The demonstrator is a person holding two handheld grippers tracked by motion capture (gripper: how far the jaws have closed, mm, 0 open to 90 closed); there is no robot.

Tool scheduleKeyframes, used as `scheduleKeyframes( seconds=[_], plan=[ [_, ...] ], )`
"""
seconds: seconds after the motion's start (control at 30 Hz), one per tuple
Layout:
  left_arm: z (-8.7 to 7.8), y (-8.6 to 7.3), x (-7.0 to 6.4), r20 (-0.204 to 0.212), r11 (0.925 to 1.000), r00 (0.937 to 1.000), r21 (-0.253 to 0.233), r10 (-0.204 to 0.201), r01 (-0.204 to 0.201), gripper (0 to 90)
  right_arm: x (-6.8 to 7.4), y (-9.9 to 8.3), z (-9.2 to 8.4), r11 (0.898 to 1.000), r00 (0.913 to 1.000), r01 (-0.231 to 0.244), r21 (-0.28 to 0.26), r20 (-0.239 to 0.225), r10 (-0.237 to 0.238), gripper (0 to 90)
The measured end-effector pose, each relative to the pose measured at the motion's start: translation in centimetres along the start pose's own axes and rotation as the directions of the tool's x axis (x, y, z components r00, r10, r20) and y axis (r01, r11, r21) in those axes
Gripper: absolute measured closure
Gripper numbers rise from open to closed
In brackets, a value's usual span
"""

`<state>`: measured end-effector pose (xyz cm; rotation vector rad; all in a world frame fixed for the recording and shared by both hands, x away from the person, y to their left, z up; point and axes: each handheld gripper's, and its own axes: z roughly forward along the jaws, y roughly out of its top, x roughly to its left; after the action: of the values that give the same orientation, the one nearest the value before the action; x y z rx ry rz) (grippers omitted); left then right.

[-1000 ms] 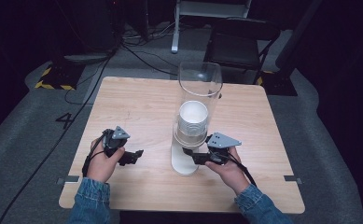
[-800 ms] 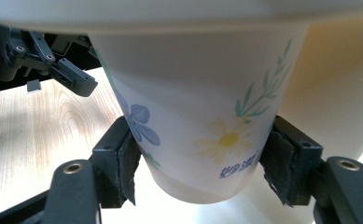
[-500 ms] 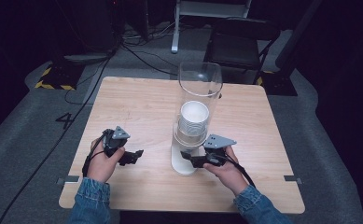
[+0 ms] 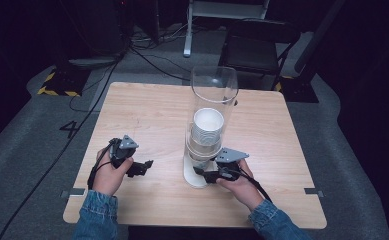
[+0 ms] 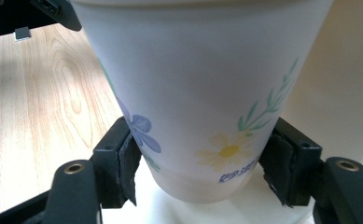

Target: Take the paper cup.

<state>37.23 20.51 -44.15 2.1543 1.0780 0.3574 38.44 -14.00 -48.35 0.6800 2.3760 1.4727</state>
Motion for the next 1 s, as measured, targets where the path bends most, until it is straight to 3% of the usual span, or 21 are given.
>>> scheduleKeyframes(
  seconds=[0.6,1.0],
  plan=[
    [0.4,0.3,0.0,0.009,1.0000,0.9999,-0.001,0.004,-0.004,16.3,0.3,-1.3,0.2,0.998,0.9999,0.012,0.069,0.010,-0.013,34.7],
    [1.1,1.0,-0.2,0.013,0.9997,0.9997,0.007,0.021,-0.022,16.3,0.1,-1.7,-0.3,0.996,0.9994,0.016,0.087,0.028,-0.019,34.7]
  ],
)
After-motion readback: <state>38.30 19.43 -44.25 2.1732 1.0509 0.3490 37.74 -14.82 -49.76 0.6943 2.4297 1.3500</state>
